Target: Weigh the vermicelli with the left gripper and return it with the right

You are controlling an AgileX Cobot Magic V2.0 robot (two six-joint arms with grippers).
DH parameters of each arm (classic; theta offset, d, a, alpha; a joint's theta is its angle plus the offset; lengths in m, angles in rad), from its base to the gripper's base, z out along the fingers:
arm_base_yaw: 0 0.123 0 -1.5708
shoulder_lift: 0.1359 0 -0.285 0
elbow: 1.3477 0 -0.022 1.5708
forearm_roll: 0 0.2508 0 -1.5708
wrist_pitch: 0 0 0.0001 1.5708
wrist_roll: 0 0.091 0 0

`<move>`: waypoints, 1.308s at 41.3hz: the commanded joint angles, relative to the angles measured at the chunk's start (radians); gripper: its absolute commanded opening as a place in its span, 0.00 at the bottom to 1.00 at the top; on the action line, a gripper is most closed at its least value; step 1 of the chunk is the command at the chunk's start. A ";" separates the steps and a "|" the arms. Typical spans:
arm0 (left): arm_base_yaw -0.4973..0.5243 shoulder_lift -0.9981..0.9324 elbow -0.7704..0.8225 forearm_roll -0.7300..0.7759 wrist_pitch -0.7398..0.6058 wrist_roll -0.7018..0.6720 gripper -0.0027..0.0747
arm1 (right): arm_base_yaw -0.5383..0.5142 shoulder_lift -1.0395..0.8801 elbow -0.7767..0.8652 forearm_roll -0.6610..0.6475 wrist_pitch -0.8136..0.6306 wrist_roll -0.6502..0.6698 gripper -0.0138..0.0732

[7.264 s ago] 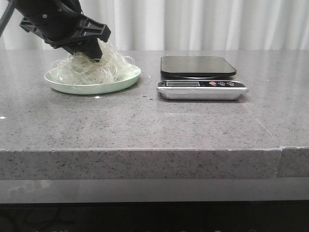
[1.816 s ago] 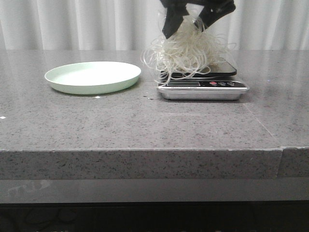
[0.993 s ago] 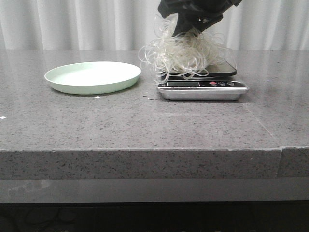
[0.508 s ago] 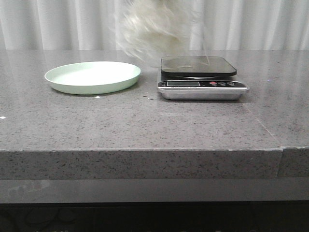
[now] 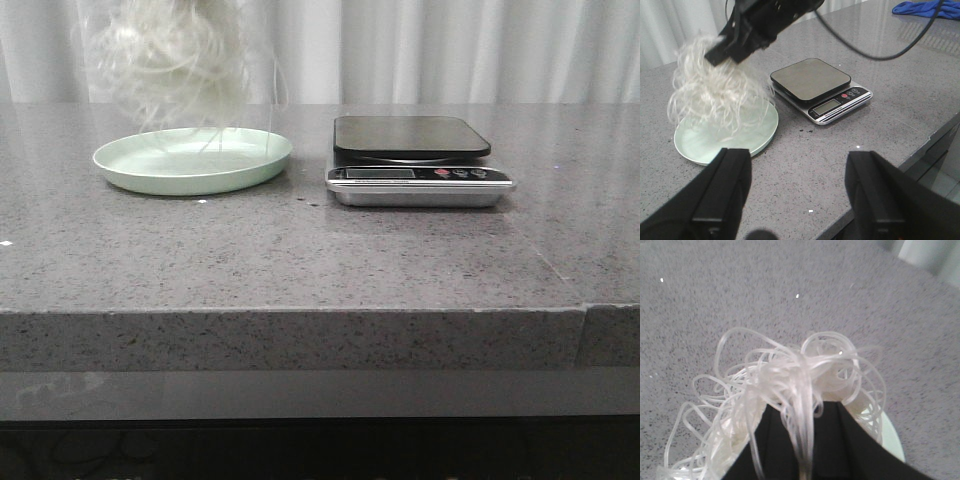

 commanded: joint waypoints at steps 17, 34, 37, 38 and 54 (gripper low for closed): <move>-0.002 0.003 -0.026 -0.001 -0.077 -0.011 0.64 | -0.008 0.033 -0.074 -0.002 -0.026 -0.005 0.61; -0.002 0.003 -0.026 -0.001 -0.077 -0.011 0.64 | -0.080 -0.078 -0.118 -0.001 0.193 0.028 0.68; -0.002 0.003 -0.026 -0.001 -0.077 -0.011 0.64 | -0.092 -0.121 -0.118 -0.002 0.227 0.059 0.68; -0.002 0.003 -0.026 -0.001 -0.077 -0.011 0.64 | -0.096 -0.135 -0.118 -0.002 0.238 0.071 0.68; -0.002 0.003 -0.026 -0.001 -0.077 -0.011 0.64 | -0.100 -0.498 0.248 -0.118 0.226 0.133 0.68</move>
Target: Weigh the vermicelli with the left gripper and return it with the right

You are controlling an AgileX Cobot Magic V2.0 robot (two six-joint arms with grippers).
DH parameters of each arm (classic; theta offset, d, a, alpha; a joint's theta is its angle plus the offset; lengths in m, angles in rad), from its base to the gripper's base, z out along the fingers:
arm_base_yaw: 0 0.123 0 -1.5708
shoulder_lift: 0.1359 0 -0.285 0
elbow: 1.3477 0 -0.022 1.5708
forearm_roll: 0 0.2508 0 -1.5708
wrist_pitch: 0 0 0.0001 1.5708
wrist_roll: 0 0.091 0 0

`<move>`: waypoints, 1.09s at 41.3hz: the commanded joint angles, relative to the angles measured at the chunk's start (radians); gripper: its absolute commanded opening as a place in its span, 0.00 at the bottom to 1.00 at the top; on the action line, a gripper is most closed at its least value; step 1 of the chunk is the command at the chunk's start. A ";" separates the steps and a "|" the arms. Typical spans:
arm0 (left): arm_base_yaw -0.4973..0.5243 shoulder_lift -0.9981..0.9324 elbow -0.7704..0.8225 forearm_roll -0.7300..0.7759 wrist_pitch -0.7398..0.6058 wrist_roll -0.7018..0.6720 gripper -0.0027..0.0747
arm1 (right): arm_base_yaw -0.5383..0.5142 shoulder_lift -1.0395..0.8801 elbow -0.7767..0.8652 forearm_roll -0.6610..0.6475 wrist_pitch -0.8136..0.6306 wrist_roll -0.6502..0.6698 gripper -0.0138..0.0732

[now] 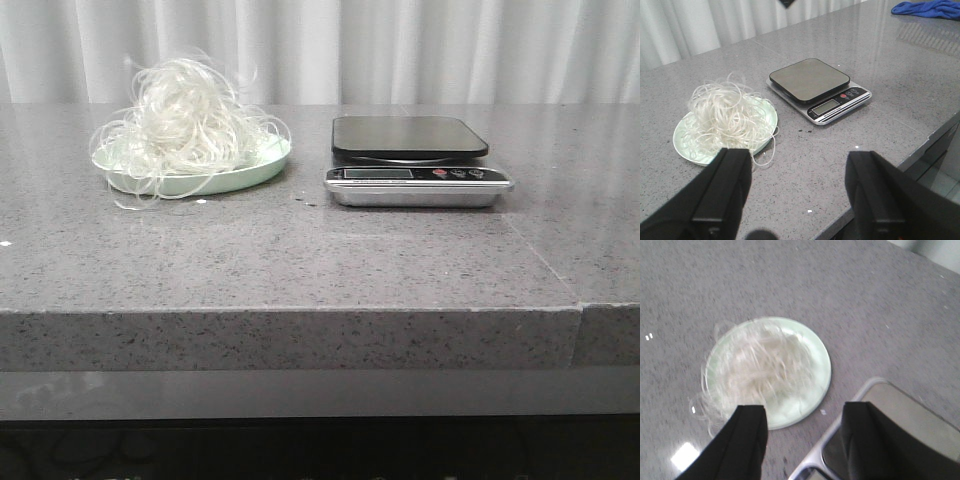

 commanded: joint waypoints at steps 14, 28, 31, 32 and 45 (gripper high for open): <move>-0.002 0.003 -0.026 -0.001 -0.077 -0.011 0.64 | -0.005 -0.518 0.506 -0.054 -0.127 0.011 0.68; -0.002 0.003 -0.026 -0.001 -0.077 -0.011 0.64 | -0.005 -0.853 0.755 -0.065 -0.122 0.024 0.68; -0.002 0.003 -0.026 -0.001 -0.077 -0.011 0.64 | -0.005 -0.910 0.802 -0.065 -0.114 0.024 0.68; -0.002 0.003 -0.026 -0.001 -0.077 -0.011 0.64 | -0.005 -0.931 0.818 -0.065 -0.110 0.024 0.68; -0.002 0.003 -0.026 -0.001 -0.077 -0.011 0.64 | -0.005 -1.057 0.927 -0.065 -0.064 0.024 0.68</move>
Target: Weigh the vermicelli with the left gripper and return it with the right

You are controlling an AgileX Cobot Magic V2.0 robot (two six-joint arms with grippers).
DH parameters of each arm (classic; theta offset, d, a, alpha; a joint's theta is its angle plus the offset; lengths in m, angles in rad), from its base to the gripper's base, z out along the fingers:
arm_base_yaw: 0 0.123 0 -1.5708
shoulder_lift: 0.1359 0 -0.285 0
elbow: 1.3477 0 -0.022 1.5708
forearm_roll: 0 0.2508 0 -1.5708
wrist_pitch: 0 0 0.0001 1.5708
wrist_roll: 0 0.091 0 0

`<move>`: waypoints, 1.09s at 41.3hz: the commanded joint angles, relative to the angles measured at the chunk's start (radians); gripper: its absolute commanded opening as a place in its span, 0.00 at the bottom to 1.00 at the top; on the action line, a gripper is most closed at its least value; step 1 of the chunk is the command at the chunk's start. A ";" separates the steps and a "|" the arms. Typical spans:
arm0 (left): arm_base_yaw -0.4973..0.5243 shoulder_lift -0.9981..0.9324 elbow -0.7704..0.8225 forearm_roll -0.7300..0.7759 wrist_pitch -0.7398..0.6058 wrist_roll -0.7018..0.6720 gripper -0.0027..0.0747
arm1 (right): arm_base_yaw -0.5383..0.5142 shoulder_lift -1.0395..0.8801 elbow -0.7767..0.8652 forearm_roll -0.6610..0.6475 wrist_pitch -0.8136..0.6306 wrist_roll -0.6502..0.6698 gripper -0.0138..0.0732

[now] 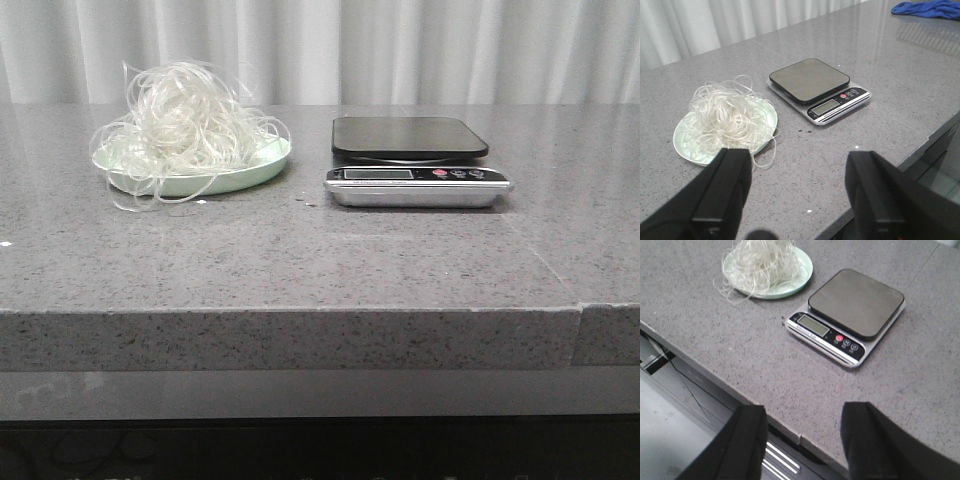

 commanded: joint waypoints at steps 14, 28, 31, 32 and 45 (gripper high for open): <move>-0.002 0.003 -0.026 -0.001 -0.077 -0.011 0.64 | -0.005 -0.011 -0.003 -0.011 -0.052 -0.003 0.39; -0.002 0.003 -0.026 -0.001 -0.077 -0.011 0.59 | -0.005 -0.011 -0.003 -0.011 -0.050 -0.003 0.34; -0.002 0.003 -0.026 -0.001 -0.077 -0.011 0.51 | -0.005 -0.011 -0.003 -0.010 -0.044 -0.003 0.34; -0.002 0.003 -0.026 -0.001 -0.077 -0.011 0.49 | -0.005 -0.011 -0.003 -0.010 -0.044 -0.003 0.34; -0.002 0.003 -0.026 -0.001 -0.077 -0.011 0.22 | -0.005 -0.011 -0.003 -0.010 -0.044 -0.003 0.34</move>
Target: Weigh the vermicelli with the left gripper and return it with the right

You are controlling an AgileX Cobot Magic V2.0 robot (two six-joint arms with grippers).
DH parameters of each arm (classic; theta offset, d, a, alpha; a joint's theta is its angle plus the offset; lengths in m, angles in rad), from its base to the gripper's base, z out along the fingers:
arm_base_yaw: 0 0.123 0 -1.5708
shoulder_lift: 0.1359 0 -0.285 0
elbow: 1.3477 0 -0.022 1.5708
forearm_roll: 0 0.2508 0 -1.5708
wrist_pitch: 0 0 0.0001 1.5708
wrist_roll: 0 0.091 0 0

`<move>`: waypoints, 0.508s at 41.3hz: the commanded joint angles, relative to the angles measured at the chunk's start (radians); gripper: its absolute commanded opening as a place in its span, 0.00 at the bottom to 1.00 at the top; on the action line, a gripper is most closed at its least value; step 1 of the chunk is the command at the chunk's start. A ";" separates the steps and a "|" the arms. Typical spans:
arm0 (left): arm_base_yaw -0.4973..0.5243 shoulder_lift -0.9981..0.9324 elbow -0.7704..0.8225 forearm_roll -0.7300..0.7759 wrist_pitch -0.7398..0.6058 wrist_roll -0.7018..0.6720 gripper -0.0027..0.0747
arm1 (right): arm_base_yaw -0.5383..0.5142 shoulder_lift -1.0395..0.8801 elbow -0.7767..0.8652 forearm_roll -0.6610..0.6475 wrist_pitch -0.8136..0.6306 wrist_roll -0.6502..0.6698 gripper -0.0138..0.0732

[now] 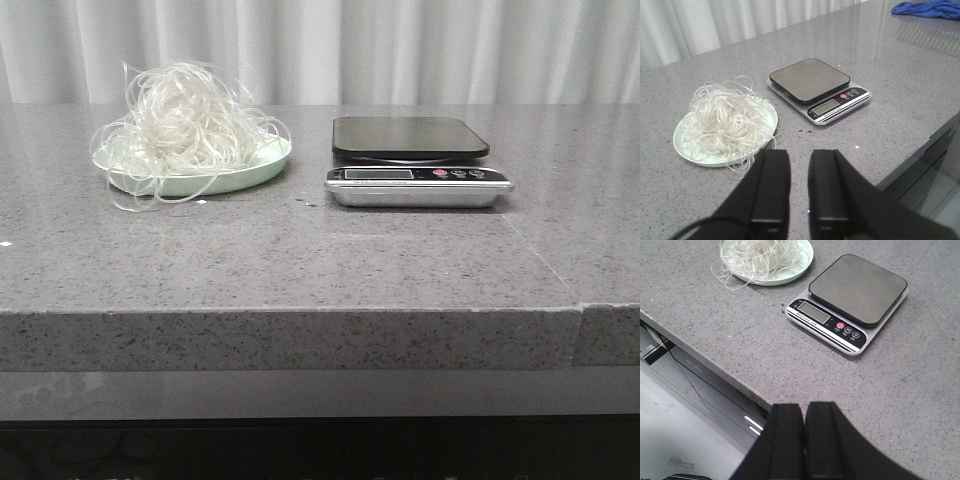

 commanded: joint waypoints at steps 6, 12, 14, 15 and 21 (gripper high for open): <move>-0.002 0.003 -0.026 -0.001 -0.077 -0.011 0.22 | -0.005 -0.001 -0.025 -0.009 -0.057 -0.004 0.34; -0.002 0.003 -0.026 -0.001 -0.077 -0.011 0.22 | -0.005 -0.001 -0.025 -0.009 -0.057 -0.004 0.34; -0.002 0.003 -0.026 -0.001 -0.077 -0.011 0.22 | -0.005 -0.001 -0.025 -0.009 -0.057 -0.004 0.34; -0.002 0.003 -0.026 -0.001 -0.077 -0.011 0.22 | -0.005 -0.001 -0.025 -0.009 -0.057 -0.004 0.34; 0.015 -0.022 -0.024 0.003 -0.077 -0.011 0.22 | -0.005 -0.001 -0.025 -0.009 -0.057 -0.004 0.34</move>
